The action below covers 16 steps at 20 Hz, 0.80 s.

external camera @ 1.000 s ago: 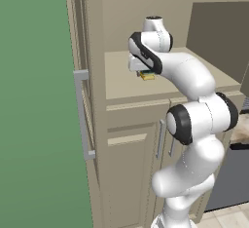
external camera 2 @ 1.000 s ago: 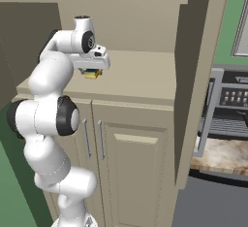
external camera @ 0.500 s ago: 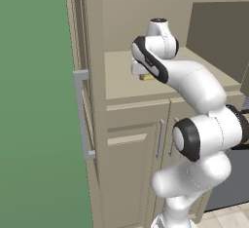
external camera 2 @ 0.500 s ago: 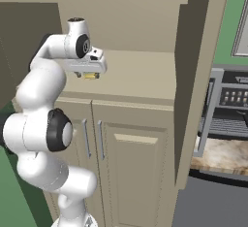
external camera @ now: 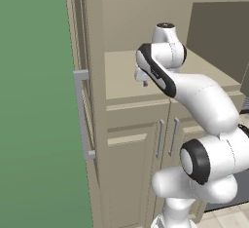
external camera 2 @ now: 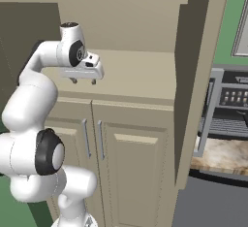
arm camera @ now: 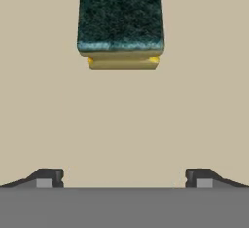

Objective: Pick up the sponge and sponge from the sink, and place them back in the cabinet, and close the cabinet doors.

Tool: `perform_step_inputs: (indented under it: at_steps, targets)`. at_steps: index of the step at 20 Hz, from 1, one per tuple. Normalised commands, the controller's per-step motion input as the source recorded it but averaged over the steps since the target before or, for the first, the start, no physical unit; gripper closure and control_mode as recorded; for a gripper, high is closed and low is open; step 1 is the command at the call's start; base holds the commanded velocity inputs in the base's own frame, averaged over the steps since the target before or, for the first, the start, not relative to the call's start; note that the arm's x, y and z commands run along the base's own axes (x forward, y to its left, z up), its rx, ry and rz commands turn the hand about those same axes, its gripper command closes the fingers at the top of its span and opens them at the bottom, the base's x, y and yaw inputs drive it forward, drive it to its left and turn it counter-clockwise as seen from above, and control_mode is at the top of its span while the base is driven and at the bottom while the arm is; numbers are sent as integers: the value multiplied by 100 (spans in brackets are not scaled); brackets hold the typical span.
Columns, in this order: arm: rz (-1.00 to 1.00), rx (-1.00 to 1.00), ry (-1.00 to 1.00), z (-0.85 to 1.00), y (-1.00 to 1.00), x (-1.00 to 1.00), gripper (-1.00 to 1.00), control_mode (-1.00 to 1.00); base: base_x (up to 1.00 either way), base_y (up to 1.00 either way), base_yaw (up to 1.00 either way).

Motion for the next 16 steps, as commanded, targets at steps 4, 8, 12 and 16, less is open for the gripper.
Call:
perform_step_inputs:
  at_steps: [4, 8, 12, 16]
  targets:
    - [-1, 0, 0, 7, -2, -46, -100, -100, 0, 0, 0]
    - [-1, 0, 0, 8, -4, -62, -100, -100, 0, 0, 0]
    - [0, 0, 0, 2, -6, -67, -100, -100, 0, 0, 0]
    - [0, 0, 0, 0, -9, -67, -100, -100, 0, 0, 0]
